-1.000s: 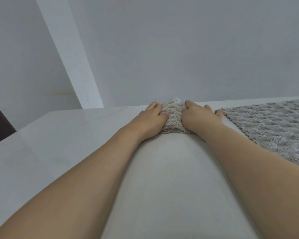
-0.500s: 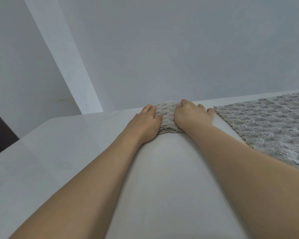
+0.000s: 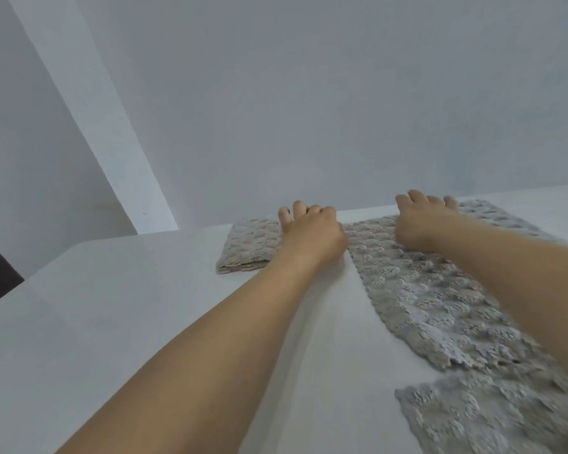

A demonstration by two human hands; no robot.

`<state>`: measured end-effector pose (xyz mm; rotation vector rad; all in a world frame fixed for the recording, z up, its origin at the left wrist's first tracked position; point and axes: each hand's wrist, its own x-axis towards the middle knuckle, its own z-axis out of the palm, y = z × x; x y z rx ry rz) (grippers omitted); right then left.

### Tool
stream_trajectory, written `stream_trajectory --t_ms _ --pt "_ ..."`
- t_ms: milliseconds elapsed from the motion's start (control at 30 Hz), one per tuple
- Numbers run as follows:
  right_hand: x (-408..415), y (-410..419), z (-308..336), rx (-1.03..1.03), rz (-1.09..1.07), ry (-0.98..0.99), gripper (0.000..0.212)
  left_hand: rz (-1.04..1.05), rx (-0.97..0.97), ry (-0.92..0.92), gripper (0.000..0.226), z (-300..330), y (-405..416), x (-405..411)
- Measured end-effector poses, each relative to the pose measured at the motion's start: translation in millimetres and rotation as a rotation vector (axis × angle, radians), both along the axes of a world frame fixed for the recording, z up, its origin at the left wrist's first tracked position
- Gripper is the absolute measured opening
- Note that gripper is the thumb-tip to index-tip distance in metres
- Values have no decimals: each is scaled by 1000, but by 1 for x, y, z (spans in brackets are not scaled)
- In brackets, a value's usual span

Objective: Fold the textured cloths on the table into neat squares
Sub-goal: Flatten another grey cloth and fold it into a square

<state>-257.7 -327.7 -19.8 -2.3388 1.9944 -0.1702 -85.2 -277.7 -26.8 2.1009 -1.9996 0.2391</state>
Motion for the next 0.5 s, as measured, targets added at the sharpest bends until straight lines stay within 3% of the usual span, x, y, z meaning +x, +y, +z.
stream_trajectory --t_ms 100,267,367,500 --pt "-22 2 -24 -12 40 98 49 145 256 37 38 -3 -17 -25" --pt "-26 13 -35 -207 32 15 46 144 347 293 21 -2 -37 -35" --pt "-31 18 -34 -210 90 -15 40 91 218 507 13 0 -18 -38" --pt "-30 33 -16 -282 189 -290 14 65 -129 873 16 13 28 -40"
